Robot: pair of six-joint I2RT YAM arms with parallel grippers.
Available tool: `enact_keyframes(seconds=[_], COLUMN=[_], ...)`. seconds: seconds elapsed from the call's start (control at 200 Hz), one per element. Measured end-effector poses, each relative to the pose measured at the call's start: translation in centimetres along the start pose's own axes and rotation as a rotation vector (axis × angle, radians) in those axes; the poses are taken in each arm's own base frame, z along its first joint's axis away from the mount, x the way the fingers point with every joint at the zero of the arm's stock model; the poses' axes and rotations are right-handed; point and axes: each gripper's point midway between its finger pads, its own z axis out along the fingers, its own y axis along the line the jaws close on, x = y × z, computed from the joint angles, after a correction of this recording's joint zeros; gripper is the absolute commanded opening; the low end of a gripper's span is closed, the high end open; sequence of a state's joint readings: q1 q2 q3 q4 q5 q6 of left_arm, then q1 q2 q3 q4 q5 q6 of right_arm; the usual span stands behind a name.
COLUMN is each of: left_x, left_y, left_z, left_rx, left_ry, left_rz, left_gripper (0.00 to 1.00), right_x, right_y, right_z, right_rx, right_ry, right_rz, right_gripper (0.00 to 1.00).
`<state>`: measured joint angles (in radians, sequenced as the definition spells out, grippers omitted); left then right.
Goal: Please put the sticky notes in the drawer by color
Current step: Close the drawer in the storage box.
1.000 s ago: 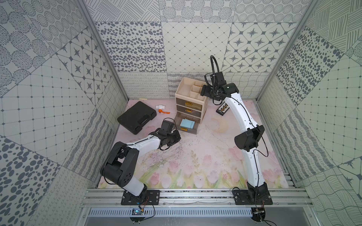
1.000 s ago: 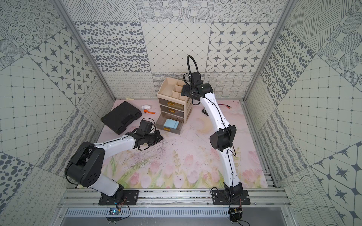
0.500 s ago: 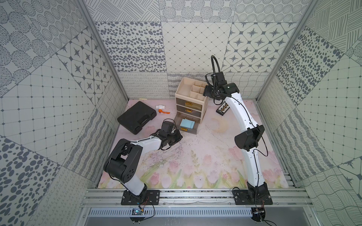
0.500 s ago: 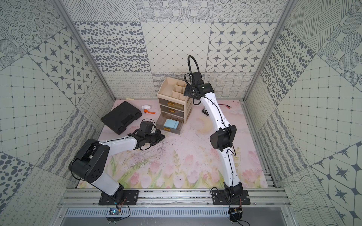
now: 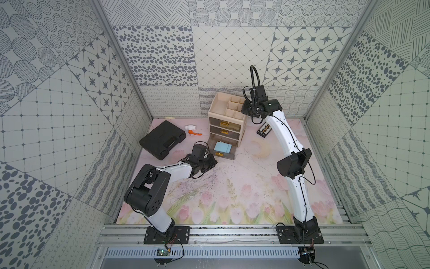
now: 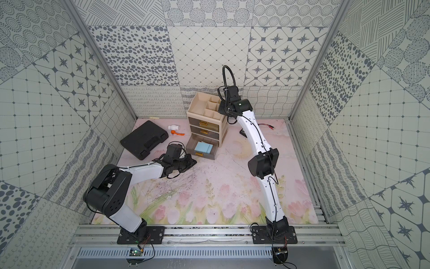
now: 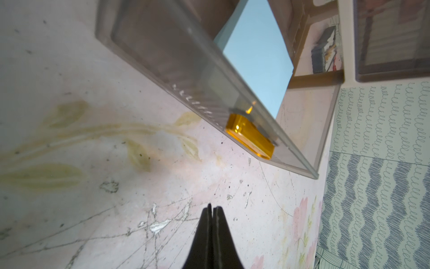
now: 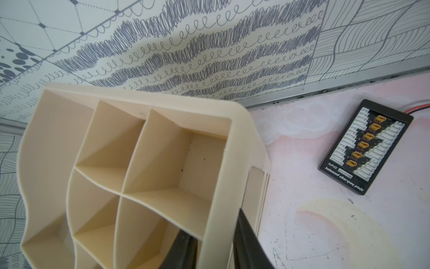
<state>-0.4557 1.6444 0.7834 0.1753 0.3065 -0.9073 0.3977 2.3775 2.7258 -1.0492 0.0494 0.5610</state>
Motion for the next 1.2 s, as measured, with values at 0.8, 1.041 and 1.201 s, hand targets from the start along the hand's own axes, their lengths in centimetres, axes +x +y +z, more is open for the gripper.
enact_keyframes(seconds=[0.8, 1.041, 1.201], left_x=[4.7, 4.8, 4.8], left_y=[-1.9, -1.6, -1.5], left_z=[-0.8, -0.4, 0.3], left_rx=[0.002, -0.012, -0.006], left_ry=[0.014, 0.013, 0.011], left_rz=[0.137, 0.146, 0.148], left_gripper=[0.0, 0.0, 0.0], right_x=[2.3, 3.8, 3.9], right_y=[-0.5, -1.3, -1.3], right_z=[-2.8, -4.5, -4.7], right_rx=[0.034, 0.065, 0.063], right_ry=[0.109, 0.18, 0.188], right_rz=[-0.145, -0.183, -0.183], right_gripper=[0.0, 0.0, 0.0])
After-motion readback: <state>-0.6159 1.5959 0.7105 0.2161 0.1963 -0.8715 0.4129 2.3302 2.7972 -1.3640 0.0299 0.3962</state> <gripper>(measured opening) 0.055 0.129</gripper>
